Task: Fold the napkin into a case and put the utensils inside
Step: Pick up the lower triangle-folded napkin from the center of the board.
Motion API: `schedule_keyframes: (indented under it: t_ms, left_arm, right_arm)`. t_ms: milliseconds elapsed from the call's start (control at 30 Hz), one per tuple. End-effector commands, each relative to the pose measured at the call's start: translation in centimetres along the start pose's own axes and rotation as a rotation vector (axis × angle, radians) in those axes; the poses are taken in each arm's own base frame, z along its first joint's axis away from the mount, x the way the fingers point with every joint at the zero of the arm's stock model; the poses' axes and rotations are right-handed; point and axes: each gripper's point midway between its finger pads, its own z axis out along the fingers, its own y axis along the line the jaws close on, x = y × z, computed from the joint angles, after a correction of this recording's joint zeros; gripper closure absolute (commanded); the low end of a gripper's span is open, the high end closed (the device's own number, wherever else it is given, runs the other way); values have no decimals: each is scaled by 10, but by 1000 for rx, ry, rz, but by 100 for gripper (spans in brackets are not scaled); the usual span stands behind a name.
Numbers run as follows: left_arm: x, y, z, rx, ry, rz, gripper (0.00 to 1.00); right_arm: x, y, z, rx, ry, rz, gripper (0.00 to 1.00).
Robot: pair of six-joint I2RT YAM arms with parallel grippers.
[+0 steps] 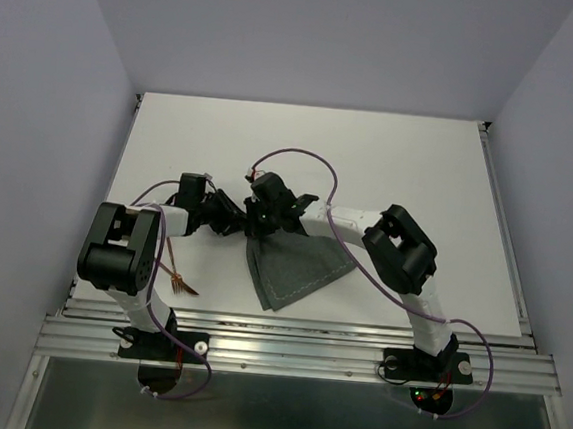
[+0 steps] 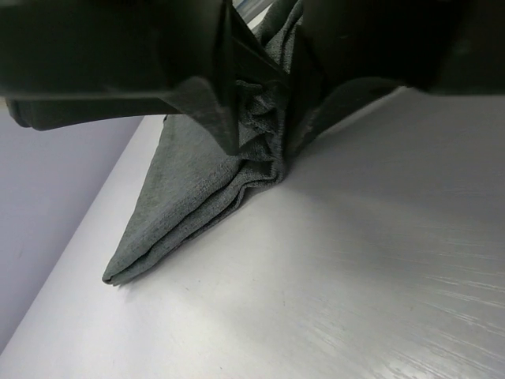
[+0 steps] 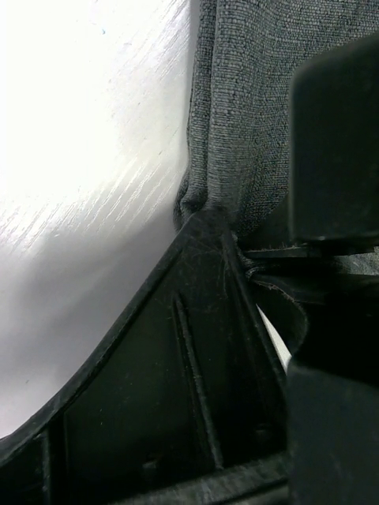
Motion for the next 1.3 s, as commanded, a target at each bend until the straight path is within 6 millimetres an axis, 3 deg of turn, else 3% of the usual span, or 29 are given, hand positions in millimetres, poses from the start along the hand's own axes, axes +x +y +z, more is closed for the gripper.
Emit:
schedule_keyframes:
  t_ms: [0,33,133,167,200,300,400,633,700,733,767,1133,1233,1267]
  left_arm:
    - [3,-8,1,22,12,21,72]
    - [3,-9,1,25,10,23,78]
    - [3,-9,0,24,7,22,100]
    - [4,-8,0,20,8,21,100]
    - [4,-7,-1,15,5,20,100]
    - [4,-6,-2,6,-1,15,100]
    - [3,-5,-3,-3,-7,14,100]
    - [0,-6,-3,-8,-14,23,100]
    - [-1,-7,-3,-11,-16,24,100]
    - [-3,-8,-2,-14,-19,22,100]
    - [-3,-8,-2,-15,-21,23,100]
    - [-5,-8,-2,-29,-21,24,100]
    - [-5,-6,-2,-35,-20,21,100]
    - [-5,-6,-1,-35,-20,21,100]
  right_arm:
    - [-37,26,-27,-62,-114,-39,99]
    - [-36,25,-30,-56,-116,-40,97]
    - [-38,18,-34,-20,-134,-42,71]
    - [-37,14,-39,3,-141,-38,52]
    - [-38,8,-42,34,-155,-38,46]
    - [-33,-5,-56,111,-184,-53,32]
    - [-20,-14,-73,159,-193,-66,27]
    - [28,-11,-107,271,-215,-111,28]
    - [45,2,-111,285,-213,-160,28]
    - [70,15,-111,308,-193,-225,28]
    - [73,19,-111,306,-195,-235,28]
    - [117,14,-73,382,-85,-338,31]
    - [121,6,-69,415,-86,-341,35]
    - [121,4,-69,422,-90,-340,40]
